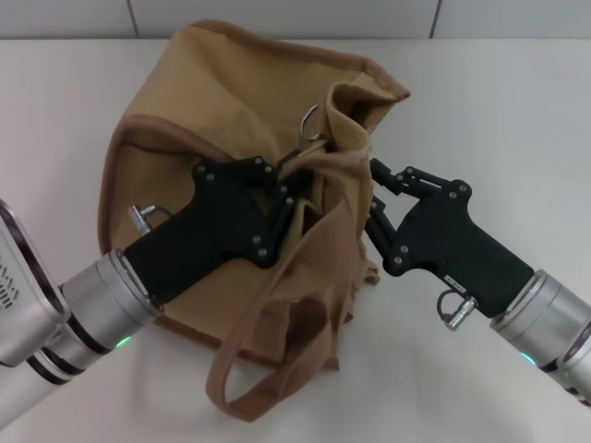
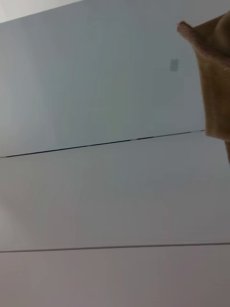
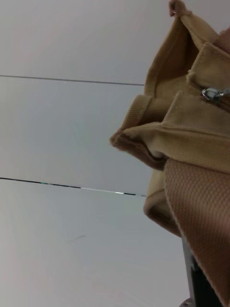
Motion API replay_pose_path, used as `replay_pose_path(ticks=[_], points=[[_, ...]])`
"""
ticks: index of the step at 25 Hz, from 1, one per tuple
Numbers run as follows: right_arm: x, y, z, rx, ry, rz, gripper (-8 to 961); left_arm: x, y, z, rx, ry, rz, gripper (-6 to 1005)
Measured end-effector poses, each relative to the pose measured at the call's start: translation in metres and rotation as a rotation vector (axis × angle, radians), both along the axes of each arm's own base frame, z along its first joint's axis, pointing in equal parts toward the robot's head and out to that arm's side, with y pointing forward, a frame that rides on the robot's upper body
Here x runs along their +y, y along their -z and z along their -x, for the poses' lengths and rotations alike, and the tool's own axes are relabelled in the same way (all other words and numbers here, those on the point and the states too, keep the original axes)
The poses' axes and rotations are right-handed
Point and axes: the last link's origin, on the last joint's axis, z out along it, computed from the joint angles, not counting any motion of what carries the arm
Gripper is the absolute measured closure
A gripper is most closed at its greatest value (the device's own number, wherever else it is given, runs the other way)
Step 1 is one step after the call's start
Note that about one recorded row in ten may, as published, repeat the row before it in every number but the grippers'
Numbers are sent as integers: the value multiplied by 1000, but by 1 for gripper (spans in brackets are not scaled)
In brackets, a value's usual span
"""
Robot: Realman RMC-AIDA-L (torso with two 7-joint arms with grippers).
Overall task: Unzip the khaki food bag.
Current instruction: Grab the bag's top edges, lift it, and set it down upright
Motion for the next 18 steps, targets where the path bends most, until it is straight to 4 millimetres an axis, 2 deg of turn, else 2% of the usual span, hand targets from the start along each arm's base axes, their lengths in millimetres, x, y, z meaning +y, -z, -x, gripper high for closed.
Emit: replay_pose_path(ticks=[9, 18], points=[[0, 1, 0, -1, 2, 3, 805, 2, 2, -1, 4, -6, 4, 905], [0, 1, 0, -3, 0, 3, 889, 2, 2, -1, 4, -10, 3, 900]])
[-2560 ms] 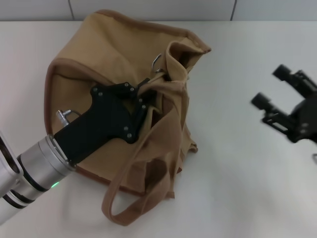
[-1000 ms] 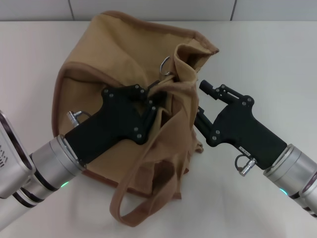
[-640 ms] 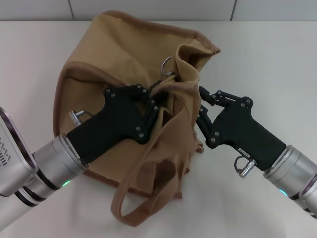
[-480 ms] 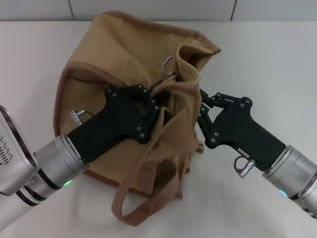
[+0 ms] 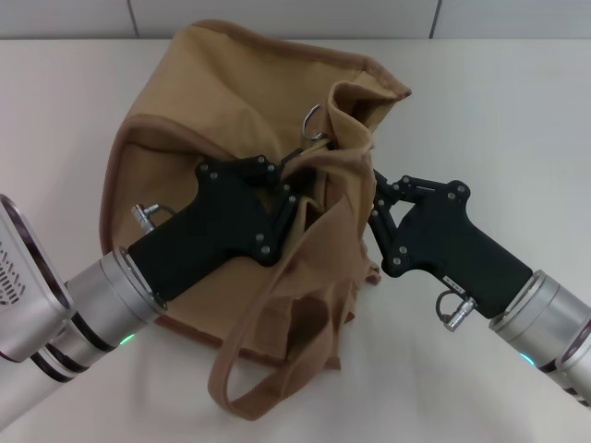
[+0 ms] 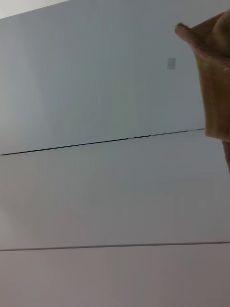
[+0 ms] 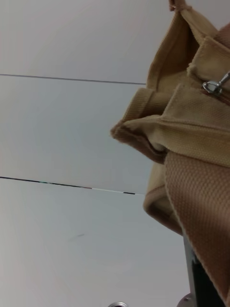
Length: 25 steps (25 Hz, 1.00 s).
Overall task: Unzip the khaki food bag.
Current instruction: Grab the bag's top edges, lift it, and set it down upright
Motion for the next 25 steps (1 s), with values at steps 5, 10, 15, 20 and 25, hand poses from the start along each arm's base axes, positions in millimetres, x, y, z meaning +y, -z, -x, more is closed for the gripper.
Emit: replay_pose_path(ticks=[5, 10, 15, 20, 25], points=[[0, 0, -1, -3, -1, -1, 919, 0, 0, 0, 0, 0, 0, 898], [0, 0, -1, -4, 0, 0, 943, -1, 0, 0, -5, -3, 1, 895], [-1, 1, -1, -17, -13, 10, 953, 1, -2, -4, -64, -41, -28, 893], [-2, 1, -2, -22, -14, 11, 954, 3, -5, -7, -109, -68, -54, 890], [-2, 1, -4, -28, -8, 12, 953, 2, -10, -11, -148, -56, -72, 888]])
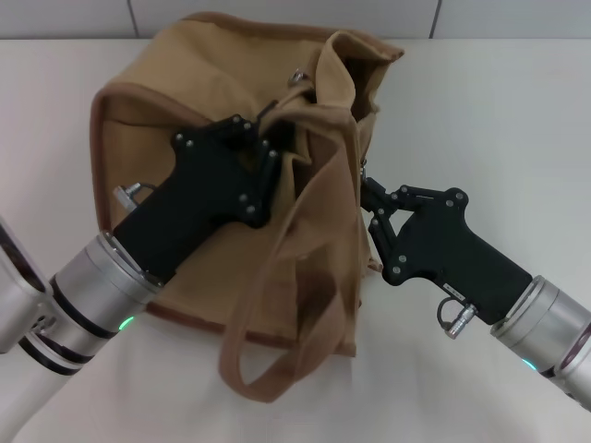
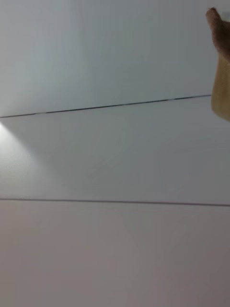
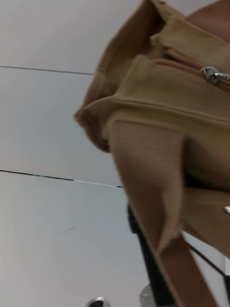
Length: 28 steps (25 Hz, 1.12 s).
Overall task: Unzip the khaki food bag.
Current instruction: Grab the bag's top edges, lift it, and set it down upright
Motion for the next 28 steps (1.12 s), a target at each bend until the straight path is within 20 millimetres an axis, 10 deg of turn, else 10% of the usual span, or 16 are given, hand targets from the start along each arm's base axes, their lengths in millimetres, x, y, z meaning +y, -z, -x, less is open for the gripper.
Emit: replay_pose_path(ticks=[28], points=[[-1, 0, -8, -28, 23, 0, 948, -18, -56, 41, -243, -227, -301, 874]])
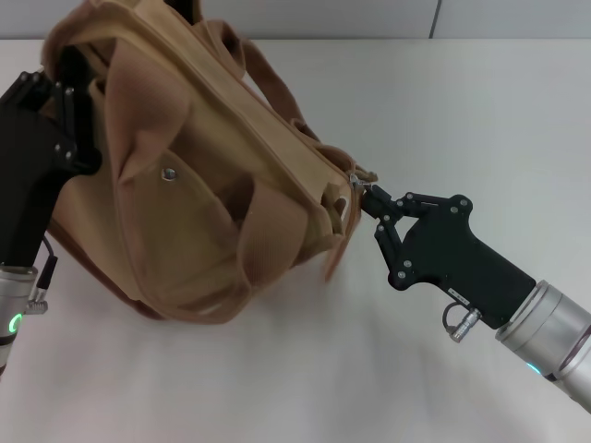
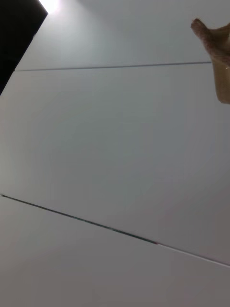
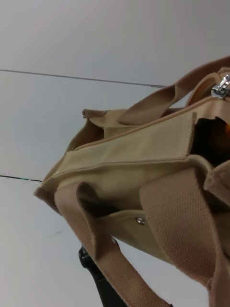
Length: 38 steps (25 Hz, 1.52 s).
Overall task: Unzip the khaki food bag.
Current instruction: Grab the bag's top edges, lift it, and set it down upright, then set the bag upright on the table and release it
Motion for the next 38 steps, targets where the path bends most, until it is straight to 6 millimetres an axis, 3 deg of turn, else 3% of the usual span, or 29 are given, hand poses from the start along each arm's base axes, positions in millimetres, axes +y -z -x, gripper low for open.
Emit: replay_pose_path(ticks=[14, 25, 30, 38], points=[[6, 0, -6, -10, 55, -12, 936, 0, -1, 4, 3, -21, -4, 867], [20, -1, -8, -24, 110, -31, 751, -1, -1, 7, 2, -40, -7, 861], [29, 8, -2, -59, 113, 2, 595, -1, 0, 7, 3, -40, -1, 859], [40, 14, 6, -95, 101, 31, 656, -1, 2, 8, 7, -52, 9, 855]])
